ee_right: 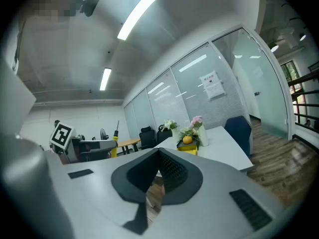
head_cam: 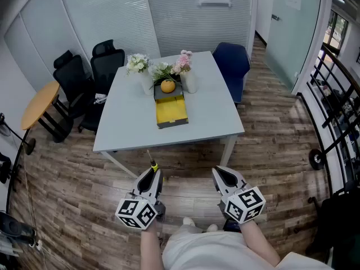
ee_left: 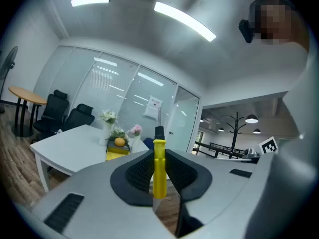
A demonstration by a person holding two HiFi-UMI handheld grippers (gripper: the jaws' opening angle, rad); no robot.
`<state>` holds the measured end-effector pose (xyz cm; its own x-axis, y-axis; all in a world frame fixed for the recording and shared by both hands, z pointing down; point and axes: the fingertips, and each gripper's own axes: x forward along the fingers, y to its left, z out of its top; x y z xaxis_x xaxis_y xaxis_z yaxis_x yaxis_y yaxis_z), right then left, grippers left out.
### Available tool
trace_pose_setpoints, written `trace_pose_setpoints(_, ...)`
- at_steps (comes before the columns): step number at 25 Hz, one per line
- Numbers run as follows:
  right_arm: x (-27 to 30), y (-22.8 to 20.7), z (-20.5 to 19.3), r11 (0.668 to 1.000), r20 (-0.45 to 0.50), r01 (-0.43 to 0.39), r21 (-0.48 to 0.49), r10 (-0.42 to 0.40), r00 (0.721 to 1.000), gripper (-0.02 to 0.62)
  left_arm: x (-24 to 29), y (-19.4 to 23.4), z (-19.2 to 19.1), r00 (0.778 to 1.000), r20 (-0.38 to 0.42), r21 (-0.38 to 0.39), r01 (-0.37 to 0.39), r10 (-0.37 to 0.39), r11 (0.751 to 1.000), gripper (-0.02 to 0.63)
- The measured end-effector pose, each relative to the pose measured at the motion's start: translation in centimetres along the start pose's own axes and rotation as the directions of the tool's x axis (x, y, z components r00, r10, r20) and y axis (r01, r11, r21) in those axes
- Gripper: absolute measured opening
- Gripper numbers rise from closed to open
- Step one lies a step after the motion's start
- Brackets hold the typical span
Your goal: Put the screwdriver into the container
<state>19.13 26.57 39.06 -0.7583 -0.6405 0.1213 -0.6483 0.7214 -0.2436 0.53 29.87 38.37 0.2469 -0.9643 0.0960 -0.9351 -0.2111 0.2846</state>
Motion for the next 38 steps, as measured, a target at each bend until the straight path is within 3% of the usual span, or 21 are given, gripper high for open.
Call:
trace_pose_setpoints(16, -0.9, -0.2, -0.5, 1.000, -0.022, 0.017, -0.026, -0.017, 1.000, 0.015, -0.7, -0.7, -1.4, 1.000, -0.023, -0.018, -0.007, 0.007, 1.000, 0.069)
trace_pose_setpoints(25, 1.5, -2.4, 0.1, 0.999, -0.026, 0.023, -0.049, -0.024, 0.999, 0.015, 1.9, 0.2, -1.5, 0.999, -0.036, -0.016, -0.016, 0.016, 1.000, 0.069)
trace_pose_setpoints(31, 6.8, -5.0, 0.2, 0.998, -0.052, 0.030, -0.054, -0.033, 0.998, 0.015, 6.5, 4.3, -1.6, 0.998, -0.053, -0.049, -0.024, 0.022, 0.998, 0.069)
trace_pose_setpoints(38, 17.3, -9.6, 0.9, 0.997, -0.088, 0.066, -0.043, -0.070, 0.994, 0.015, 15.9, 11.7, -0.4, 0.996, -0.092, -0.067, -0.001, -0.005, 0.998, 0.069)
